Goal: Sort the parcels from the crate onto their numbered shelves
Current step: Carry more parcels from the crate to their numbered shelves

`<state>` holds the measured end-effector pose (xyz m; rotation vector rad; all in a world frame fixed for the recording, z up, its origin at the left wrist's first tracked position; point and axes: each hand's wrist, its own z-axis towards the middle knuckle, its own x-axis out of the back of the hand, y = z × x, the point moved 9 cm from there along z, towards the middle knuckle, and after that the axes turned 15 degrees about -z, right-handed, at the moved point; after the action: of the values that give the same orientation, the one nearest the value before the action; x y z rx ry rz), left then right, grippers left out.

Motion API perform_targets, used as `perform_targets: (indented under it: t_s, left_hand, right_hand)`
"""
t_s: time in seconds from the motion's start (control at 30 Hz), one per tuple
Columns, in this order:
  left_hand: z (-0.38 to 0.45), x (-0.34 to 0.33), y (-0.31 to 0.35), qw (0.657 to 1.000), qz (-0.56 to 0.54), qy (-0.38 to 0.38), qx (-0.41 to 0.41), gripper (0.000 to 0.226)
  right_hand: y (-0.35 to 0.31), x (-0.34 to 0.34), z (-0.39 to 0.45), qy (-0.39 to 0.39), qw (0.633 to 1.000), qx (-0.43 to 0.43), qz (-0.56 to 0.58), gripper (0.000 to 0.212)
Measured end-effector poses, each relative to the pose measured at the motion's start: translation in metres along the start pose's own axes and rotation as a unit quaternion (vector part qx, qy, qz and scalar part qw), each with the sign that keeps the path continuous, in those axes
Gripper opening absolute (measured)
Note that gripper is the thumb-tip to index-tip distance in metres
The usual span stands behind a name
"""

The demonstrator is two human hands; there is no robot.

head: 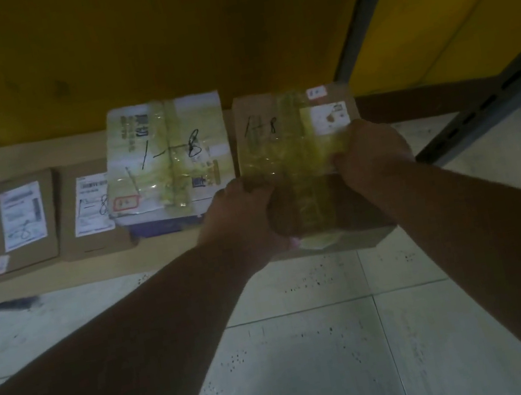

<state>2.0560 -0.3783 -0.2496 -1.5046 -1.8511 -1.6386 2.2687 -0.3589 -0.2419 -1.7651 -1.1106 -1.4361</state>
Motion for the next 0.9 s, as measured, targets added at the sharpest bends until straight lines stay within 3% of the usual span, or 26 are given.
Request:
perform_targets:
  t_s: [0.13, 0.23, 0.3, 0.43, 0.5, 0.57, 0.67, 0.9]
  left_hand:
    - [0.033, -0.003, 0.001, 0.993, 0.115, 0.03, 0.0, 0.074]
    - [0.048, -0.006, 0.016, 0.982, 0.157, 0.089, -0.059, 0.028]
    - [0.054, -0.021, 0.022, 0.979, 0.168, 0.078, -0.082, 0.016]
    - [0.06, -0.056, -0.004, 0.996, 0.076, -0.006, -0.04, 0.027]
    - [0.058, -0.05, -0.018, 0.997, 0.065, 0.003, -0.045, 0.026]
    - [0.052, -0.043, -0.028, 0.997, 0.063, 0.008, -0.047, 0.027]
    - [0.04, -0.04, -0.029, 0.997, 0.055, -0.02, -0.045, 0.032]
    - [-0.026, -0.012, -0.021, 0.999, 0.008, 0.051, -0.017, 0.044]
  right_hand:
    - [0.002, -0.006, 0.029, 0.03, 0.999, -0.011, -0.017, 0.042]
    - [-0.015, -0.027, 0.044, 0.014, 0.997, 0.069, -0.01, 0.034]
    - [-0.026, -0.039, 0.048, -0.006, 0.994, 0.109, 0.014, 0.031]
    - [-0.032, -0.057, 0.043, -0.006, 0.994, 0.108, 0.003, 0.028]
    - [-0.042, -0.057, 0.027, 0.053, 0.986, 0.158, 0.0, 0.027]
    - [-0.052, -0.067, 0.01, 0.055, 0.973, 0.224, -0.012, 0.027]
    - [-0.048, -0.072, -0.001, 0.052, 0.973, 0.225, -0.008, 0.035]
    - [-0.052, -0.018, -0.074, 0.071, 0.973, 0.22, 0.007, 0.047]
